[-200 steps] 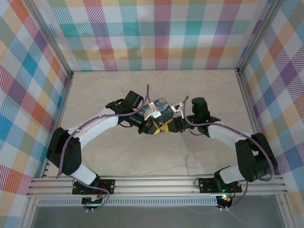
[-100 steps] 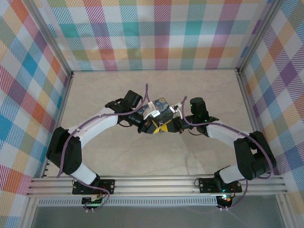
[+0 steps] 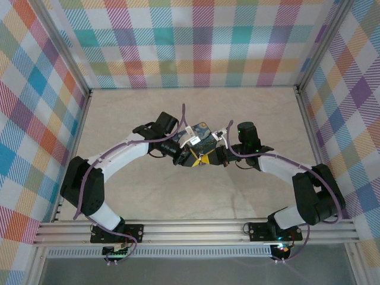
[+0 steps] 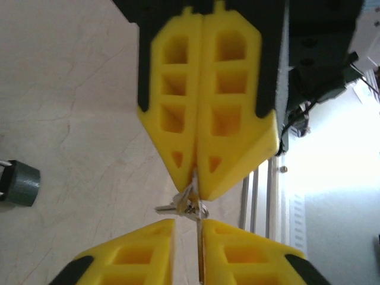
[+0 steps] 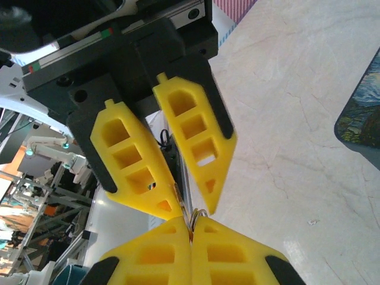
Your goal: Unlock a padlock with a key
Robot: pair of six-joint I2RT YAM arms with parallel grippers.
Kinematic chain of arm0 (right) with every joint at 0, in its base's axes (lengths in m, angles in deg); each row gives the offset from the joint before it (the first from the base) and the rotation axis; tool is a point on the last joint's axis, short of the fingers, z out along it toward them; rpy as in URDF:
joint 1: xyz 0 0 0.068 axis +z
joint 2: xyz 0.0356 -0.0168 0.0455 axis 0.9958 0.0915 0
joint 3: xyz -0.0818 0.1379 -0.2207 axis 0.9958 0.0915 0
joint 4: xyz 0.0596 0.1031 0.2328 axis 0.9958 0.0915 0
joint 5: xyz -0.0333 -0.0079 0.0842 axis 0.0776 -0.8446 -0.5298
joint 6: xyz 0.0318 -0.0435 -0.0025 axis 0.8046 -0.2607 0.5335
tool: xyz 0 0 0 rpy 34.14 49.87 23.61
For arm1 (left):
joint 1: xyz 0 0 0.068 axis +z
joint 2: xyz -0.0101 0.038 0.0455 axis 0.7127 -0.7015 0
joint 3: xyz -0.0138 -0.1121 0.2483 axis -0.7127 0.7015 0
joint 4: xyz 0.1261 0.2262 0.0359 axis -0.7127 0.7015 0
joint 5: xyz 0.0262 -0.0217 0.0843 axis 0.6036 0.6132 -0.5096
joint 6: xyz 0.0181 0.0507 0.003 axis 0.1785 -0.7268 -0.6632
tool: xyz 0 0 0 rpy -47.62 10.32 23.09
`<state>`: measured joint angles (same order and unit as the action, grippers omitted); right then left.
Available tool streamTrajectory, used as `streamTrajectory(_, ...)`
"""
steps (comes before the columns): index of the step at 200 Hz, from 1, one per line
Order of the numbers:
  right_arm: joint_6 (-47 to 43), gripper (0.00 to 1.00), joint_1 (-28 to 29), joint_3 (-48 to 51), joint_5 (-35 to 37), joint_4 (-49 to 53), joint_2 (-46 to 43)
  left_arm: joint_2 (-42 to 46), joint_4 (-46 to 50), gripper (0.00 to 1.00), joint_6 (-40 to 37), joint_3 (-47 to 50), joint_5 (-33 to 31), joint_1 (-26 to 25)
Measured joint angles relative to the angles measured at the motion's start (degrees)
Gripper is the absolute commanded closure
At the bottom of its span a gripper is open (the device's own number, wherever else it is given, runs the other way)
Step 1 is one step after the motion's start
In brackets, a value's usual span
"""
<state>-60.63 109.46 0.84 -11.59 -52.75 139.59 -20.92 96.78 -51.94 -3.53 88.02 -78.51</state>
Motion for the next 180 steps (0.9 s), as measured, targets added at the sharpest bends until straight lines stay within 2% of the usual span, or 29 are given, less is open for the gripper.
streamTrajectory(12, 0.15, 1.0, -0.02, 0.09, 0.92, 0.0, 0.0, 0.42, -1.97, 0.67, 0.61, 1.03, -1.6, 0.11)
streamTrajectory(38, 0.79, 1.0, 0.0, 0.39, 2.75, 0.04, -0.02, 1.99, -3.91, 0.6, 2.08, 3.04, -4.37, 0.76)
streamTrajectory(75, 1.86, 1.0, -0.02, 0.7, 4.61, 0.07, -0.09, 4.59, -6.19, 0.59, 4.87, 4.2, -7.21, 2.47)
streamTrajectory(108, 4.11, 1.0, -0.02, 1.46, 6.71, -0.11, -0.09, 6.45, -10.03, 0.62, 10.19, 5.77, -9.62, 3.56)
streamTrajectory(139, 8.74, 1.0, -0.02, 3.08, 10.34, -1.55, -0.48, 7.76, -15.45, 0.68, 21.18, 8.57, -16.35, 3.61)
streamTrajectory(180, 17.22, 1.0, -0.04, 5.88, 17.42, -2.25, -1.44, 11.63, -18.53, 0.71, 41.75, 13.51, -31.08, 2.8)
